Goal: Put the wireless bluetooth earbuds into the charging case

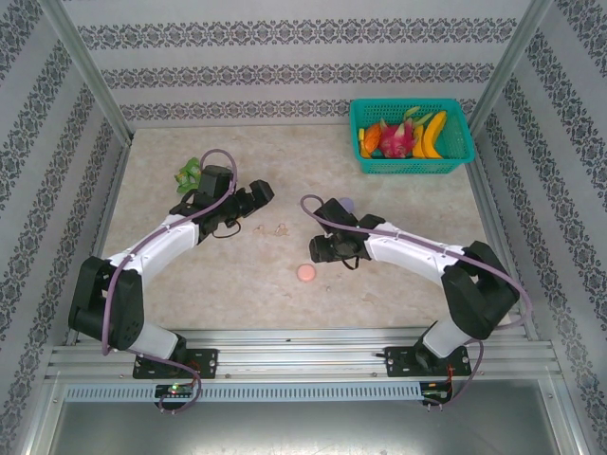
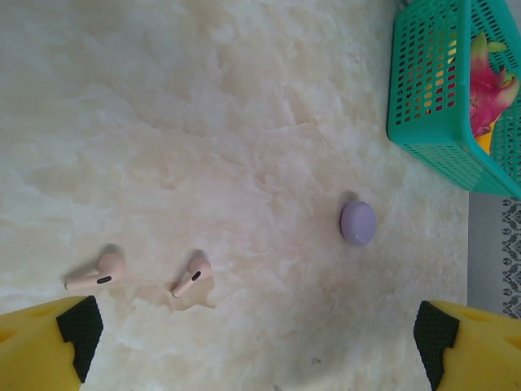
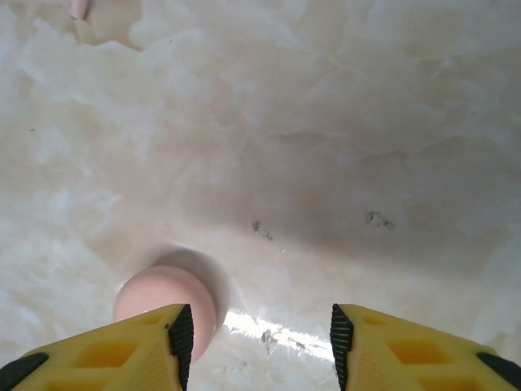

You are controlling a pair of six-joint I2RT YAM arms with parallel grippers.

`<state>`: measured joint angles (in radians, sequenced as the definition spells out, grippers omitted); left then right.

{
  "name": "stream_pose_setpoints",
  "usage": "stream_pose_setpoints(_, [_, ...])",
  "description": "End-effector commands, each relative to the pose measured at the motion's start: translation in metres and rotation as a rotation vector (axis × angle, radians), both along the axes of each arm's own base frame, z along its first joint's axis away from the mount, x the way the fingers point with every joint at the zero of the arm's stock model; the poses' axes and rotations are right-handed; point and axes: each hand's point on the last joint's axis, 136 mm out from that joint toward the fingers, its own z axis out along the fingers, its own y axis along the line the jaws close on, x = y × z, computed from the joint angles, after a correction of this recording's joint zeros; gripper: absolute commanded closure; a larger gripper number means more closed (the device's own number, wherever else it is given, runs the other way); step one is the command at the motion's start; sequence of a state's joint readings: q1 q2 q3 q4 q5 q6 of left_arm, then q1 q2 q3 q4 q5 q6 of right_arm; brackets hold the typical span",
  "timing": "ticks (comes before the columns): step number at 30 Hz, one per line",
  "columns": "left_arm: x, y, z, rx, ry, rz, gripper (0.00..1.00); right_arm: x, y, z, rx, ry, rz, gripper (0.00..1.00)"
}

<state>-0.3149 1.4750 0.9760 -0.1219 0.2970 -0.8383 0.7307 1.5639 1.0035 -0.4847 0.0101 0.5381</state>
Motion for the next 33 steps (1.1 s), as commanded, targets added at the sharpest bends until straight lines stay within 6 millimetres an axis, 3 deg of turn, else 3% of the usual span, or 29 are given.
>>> stream_pose_setpoints(1, [0.001,0.002,0.0,0.037,-0.019,0.008,0.0,-0.023,0.007,0.0,0.021,0.042,-0.005,0.49])
stream_pose_setpoints(9, [0.013,0.011,0.014,0.11,-0.052,0.019,0.0,-0.073,0.053,-0.02,0.063,0.135,0.067,0.48])
stream_pose_setpoints(15, [0.022,0.016,0.023,0.122,-0.068,0.024,0.0,-0.088,0.064,-0.039,0.077,0.187,0.058,0.48])
stream_pose_setpoints(24, [0.027,0.018,0.024,0.111,-0.069,0.031,0.0,-0.067,0.064,-0.052,0.05,0.196,0.03,0.48])
stream_pose_setpoints(33, [0.029,0.016,0.024,0.094,-0.074,0.03,0.0,-0.028,0.062,-0.037,0.132,0.185,-0.031,0.48])
